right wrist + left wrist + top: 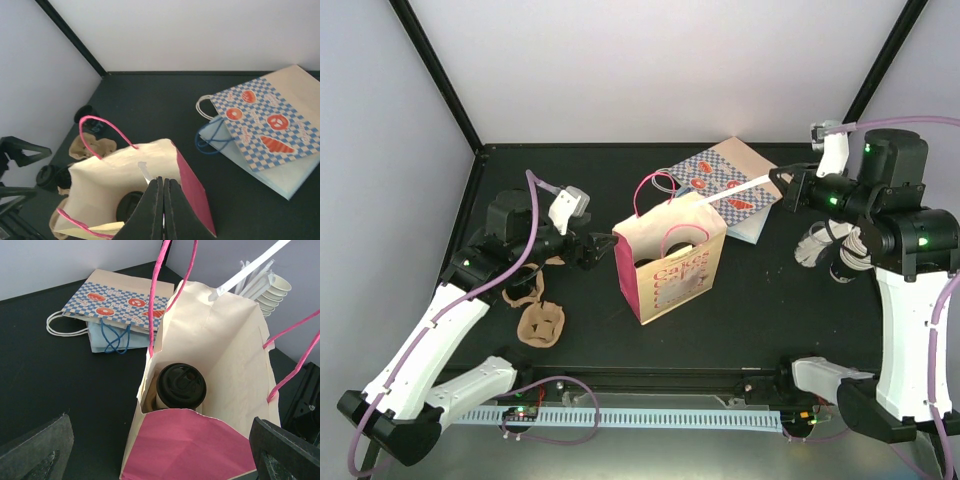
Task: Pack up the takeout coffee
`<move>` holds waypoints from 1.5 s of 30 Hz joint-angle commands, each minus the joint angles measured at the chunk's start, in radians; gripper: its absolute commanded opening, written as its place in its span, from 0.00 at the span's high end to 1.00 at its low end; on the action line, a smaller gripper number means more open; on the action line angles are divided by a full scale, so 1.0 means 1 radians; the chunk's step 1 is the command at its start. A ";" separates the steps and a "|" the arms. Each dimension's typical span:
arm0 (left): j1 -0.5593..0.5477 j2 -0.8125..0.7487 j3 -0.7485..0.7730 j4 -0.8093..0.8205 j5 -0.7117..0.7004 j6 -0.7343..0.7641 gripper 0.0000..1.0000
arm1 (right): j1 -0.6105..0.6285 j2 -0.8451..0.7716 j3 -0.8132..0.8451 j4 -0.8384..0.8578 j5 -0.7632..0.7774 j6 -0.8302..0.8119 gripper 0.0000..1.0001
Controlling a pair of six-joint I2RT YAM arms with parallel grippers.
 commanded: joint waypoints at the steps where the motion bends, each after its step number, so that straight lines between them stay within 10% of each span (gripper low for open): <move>1: -0.003 0.004 0.041 -0.009 0.017 -0.024 0.01 | 0.004 0.010 0.000 -0.068 0.067 -0.041 0.99; 11: -0.003 0.005 0.034 -0.008 0.024 -0.034 0.01 | 0.105 0.069 -0.011 -0.068 0.109 -0.022 0.97; 16: -0.003 0.005 0.030 -0.006 0.030 -0.041 0.01 | 0.263 0.121 -0.001 0.003 0.030 0.007 0.53; 25: -0.003 -0.009 0.019 -0.010 0.023 -0.039 0.01 | 0.282 0.063 -0.088 0.118 0.133 0.038 0.36; 45: -0.002 -0.286 -0.267 0.086 -0.430 -0.226 0.01 | 0.280 -0.505 -1.007 0.791 0.621 -0.032 0.09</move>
